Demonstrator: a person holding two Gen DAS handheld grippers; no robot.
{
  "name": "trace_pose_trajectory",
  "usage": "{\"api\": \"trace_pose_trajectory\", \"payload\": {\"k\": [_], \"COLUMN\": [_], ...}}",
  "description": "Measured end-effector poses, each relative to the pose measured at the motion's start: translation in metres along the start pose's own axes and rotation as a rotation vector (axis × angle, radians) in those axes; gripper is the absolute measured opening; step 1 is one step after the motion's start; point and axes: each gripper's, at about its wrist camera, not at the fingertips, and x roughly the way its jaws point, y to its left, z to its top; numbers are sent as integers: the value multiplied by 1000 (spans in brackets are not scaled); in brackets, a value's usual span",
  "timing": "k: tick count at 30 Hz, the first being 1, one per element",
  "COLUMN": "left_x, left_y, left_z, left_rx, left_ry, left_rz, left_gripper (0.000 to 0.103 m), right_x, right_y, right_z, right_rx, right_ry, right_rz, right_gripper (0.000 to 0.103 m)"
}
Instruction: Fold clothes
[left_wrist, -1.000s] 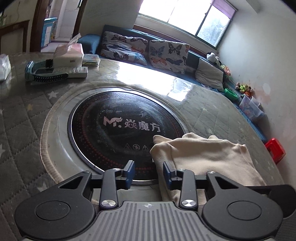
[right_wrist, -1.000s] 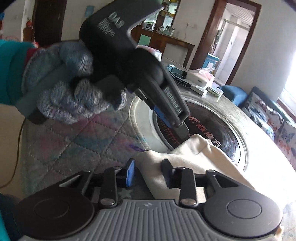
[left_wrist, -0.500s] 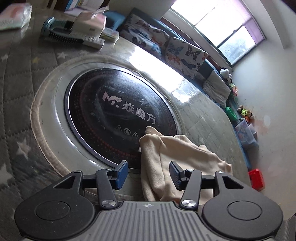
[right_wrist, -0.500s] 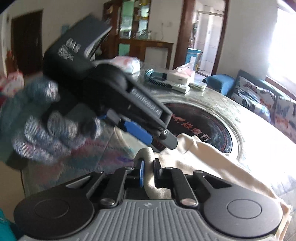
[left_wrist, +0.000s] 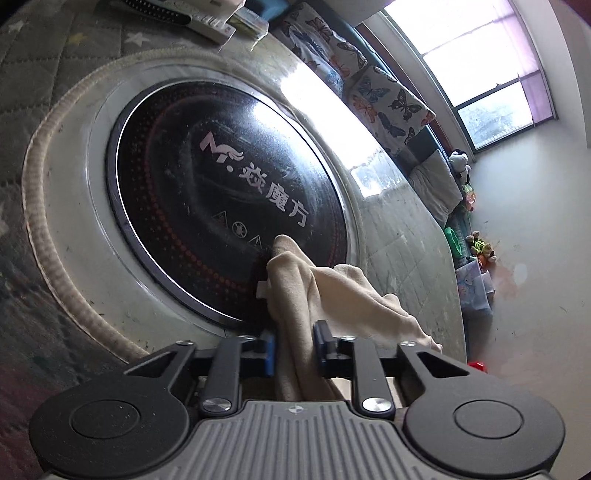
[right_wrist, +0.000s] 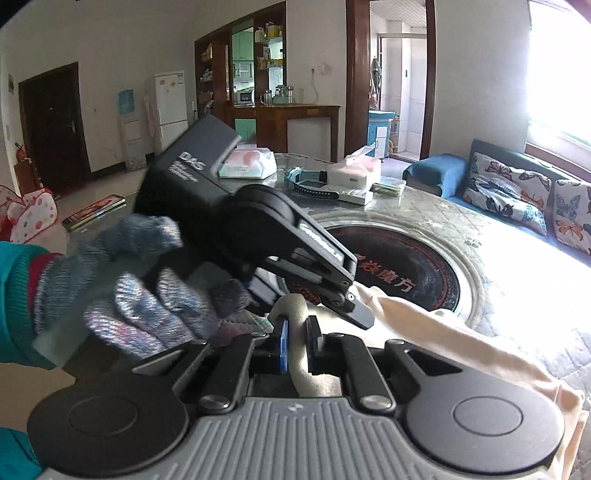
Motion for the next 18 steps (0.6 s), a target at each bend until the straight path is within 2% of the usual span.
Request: {"api": "trace_pose_trajectory", "payload": {"k": [6,8,10,14,18], "left_x": [-2,-2,-2,-4,-3], "left_y": [-2,-2,-2,-5,-9], "left_z": [0,-1,-1,-2,-2], "left_rx": [36,42,48,69,92], "left_ry": [-15,-15,-17,-21,-23], "left_rz": [3,9,12,20,31], "left_gripper": [17,17,17,17,17], "right_x": [-12,-22,-32,-51,-64], "right_y": [-4,-11,-22,-55,-92], "right_z": [-8,-10,-12,-24,-39], "right_rx": [44,69,99,195,318], "right_ry": [5,-3,-13,-12,0], "right_rz": [5,-22,-67,-220,-365], "right_gripper": [14,14,14,15,22]}}
